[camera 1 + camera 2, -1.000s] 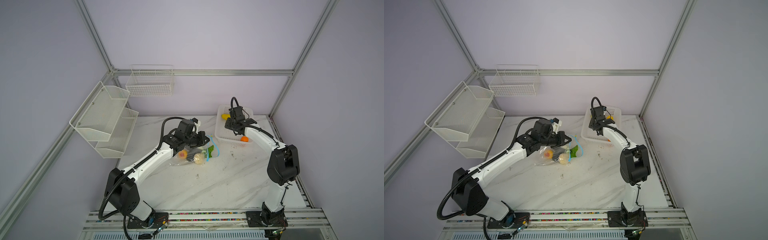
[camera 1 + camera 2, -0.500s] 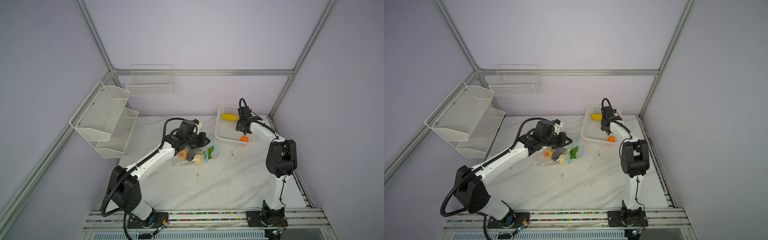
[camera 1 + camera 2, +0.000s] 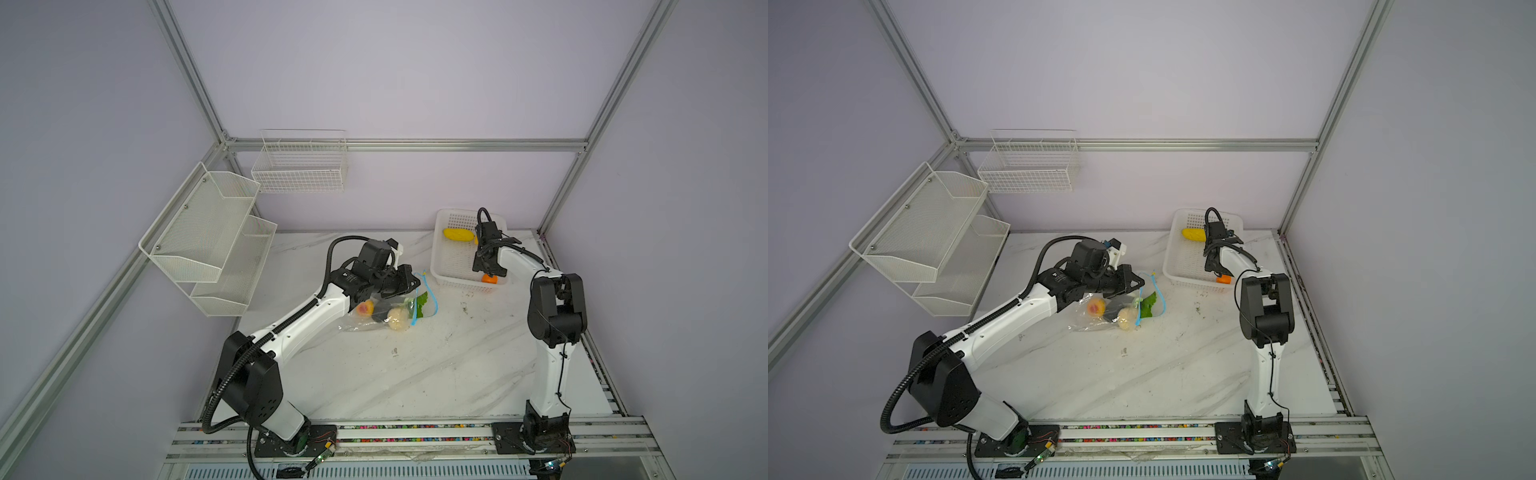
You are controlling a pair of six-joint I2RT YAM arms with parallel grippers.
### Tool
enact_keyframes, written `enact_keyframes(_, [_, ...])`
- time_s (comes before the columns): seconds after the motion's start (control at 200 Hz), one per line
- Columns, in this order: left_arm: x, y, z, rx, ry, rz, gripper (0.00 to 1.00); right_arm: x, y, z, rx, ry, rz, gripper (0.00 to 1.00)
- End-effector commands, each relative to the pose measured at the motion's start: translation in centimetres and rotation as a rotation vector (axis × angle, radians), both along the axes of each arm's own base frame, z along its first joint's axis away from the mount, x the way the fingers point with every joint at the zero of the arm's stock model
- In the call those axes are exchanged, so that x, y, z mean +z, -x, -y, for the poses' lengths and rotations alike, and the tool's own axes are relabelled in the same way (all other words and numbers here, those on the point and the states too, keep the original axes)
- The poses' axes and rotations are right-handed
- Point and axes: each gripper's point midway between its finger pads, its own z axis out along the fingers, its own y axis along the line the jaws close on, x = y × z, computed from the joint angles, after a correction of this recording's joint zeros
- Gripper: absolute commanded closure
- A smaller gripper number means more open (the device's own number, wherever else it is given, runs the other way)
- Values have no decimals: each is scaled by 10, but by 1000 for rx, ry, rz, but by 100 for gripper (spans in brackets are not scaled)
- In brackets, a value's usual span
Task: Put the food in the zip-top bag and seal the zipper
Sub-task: 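Lower the right gripper onto the orange fruit in the basket and grasp it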
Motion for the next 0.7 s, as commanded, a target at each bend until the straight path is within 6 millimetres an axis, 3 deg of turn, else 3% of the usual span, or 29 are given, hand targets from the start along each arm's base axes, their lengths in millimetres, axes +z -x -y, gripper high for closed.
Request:
enact_keyframes(0.0, [16, -3, 3, -19, 24, 50, 100, -18, 12, 8, -6, 24, -72, 32])
enact_keyframes(0.205, [13, -3, 4, -22, 22, 45, 100, -36, 17, 3, 6, -4, -115, 32])
enact_keyframes(0.5, [13, -4, 5, -22, 23, 44, 100, -38, 10, -16, 53, -98, -102, 36])
enact_keyframes(0.695, [11, -4, 5, -21, 21, 43, 100, -43, 7, -28, 76, -168, -102, 33])
